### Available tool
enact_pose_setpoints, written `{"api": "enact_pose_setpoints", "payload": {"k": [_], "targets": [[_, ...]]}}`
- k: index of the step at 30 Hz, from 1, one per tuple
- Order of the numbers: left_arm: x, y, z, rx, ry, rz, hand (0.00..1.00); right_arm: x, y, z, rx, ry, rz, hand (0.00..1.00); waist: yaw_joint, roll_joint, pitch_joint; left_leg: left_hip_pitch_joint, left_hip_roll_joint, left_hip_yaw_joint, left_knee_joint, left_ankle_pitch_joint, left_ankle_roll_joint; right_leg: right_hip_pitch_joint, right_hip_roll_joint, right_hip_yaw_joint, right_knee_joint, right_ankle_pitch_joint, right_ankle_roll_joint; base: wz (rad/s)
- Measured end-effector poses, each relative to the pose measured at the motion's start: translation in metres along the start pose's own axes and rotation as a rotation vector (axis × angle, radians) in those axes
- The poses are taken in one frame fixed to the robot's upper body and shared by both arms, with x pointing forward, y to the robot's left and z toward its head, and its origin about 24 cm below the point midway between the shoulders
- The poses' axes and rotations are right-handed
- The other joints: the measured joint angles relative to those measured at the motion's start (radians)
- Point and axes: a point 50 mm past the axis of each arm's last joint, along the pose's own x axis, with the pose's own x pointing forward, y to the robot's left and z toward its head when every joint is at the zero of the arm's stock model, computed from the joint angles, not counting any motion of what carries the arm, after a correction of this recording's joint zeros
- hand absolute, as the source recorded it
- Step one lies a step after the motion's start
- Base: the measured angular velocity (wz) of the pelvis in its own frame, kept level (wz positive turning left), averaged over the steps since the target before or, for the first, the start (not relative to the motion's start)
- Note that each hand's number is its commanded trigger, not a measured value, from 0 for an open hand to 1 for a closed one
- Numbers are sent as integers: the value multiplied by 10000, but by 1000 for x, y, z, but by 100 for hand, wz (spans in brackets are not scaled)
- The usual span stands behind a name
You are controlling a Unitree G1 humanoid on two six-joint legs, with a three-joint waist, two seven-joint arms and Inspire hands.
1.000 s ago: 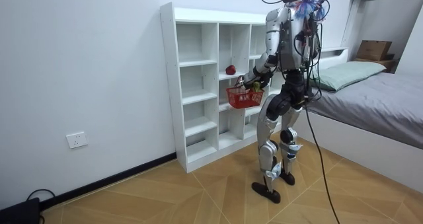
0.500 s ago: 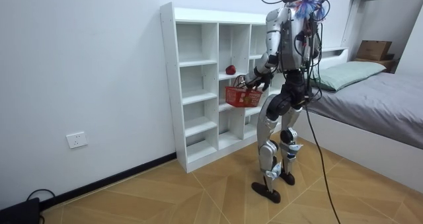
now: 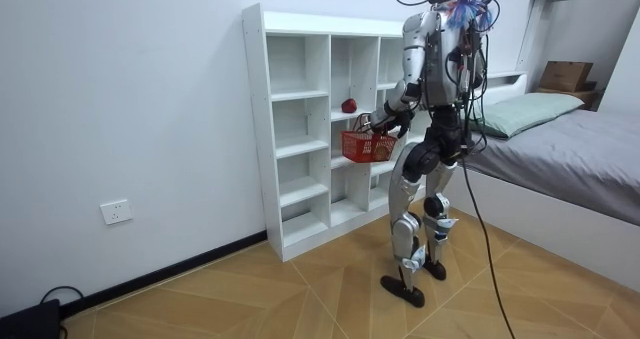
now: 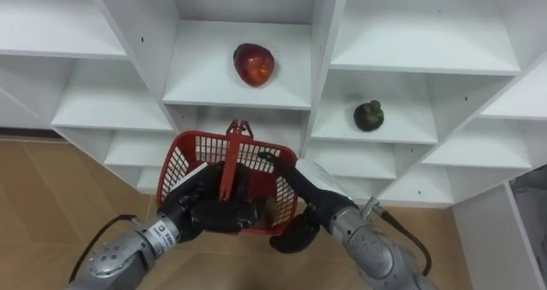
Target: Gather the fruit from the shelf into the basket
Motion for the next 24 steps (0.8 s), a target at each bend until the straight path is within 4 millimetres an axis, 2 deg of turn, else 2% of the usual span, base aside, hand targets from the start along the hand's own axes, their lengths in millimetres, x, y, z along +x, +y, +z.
{"api": "enact_pose_setpoints", "payload": {"k": [7, 8, 11, 15, 21, 24], "targets": [[-5, 4, -4, 21, 153, 412, 100, 2, -6, 6, -113, -252, -240, 0, 157, -135, 41, 253, 2, 22, -163, 3, -6, 225, 39, 12, -155, 6, 3, 0], [-5, 6, -4, 76, 198, 466, 100, 3, -8, 9, -150, -379, -300, 0, 165, -213, 64, 333, 1, 36, -227, 11, -18, 283, 54, 23, -185, 5, 3, 0], [-9, 11, -6, 524, 362, 784, 100, 2, -11, 17, -243, -746, -432, 0, 176, -449, 30, 348, 14, 39, -277, 18, -32, 301, 88, 30, -250, 5, 0, 0], [-14, 18, -19, 597, 992, 1280, 100, 1, -16, 20, -4, -934, -537, 0, 180, -650, 12, 385, 16, 32, -277, 17, -33, 396, 98, 11, -330, 24, 2, 0], [-27, 33, -39, 489, 1963, 2292, 100, -1, -21, 21, 155, -1028, -664, 0, 219, -794, 36, 550, 36, 35, -381, 15, -42, 525, 132, 32, -344, 37, -17, 0], [-30, 36, -42, 440, 2097, 2529, 100, -1, -22, 23, 191, -1116, -697, 0, 314, -848, 35, 554, 45, 12, -352, 13, -45, 556, 138, 17, -357, 46, -24, 0]]}}
